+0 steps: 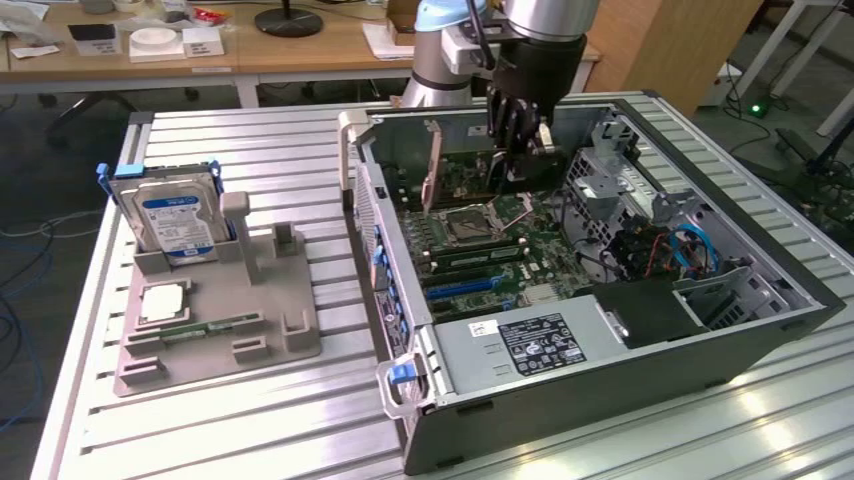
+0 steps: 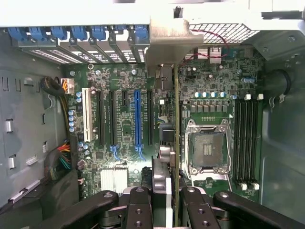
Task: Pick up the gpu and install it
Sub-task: 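Insert the gpu into the slot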
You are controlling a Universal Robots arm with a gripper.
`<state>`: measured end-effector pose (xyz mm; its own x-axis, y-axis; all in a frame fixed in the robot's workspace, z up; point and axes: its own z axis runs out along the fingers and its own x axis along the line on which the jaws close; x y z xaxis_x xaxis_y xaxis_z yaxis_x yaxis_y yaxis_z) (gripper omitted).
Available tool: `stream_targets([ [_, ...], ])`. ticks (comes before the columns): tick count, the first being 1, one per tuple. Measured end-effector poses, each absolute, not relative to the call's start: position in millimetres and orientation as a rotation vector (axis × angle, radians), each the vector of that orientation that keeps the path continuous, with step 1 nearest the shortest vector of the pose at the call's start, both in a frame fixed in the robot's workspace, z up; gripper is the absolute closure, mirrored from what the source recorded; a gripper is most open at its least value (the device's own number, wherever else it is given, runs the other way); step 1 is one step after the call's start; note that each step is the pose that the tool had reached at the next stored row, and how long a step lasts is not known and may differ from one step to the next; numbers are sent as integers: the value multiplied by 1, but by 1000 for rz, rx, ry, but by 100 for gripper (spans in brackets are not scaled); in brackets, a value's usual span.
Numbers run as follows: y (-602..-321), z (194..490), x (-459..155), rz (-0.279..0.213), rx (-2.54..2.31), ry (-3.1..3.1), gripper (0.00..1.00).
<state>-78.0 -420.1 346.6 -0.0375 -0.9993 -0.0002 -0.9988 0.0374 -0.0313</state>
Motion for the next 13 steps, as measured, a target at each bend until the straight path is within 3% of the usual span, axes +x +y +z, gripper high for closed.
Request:
stream_targets([
  [13,-421,341,-78,-35,-2164,2247,72],
])
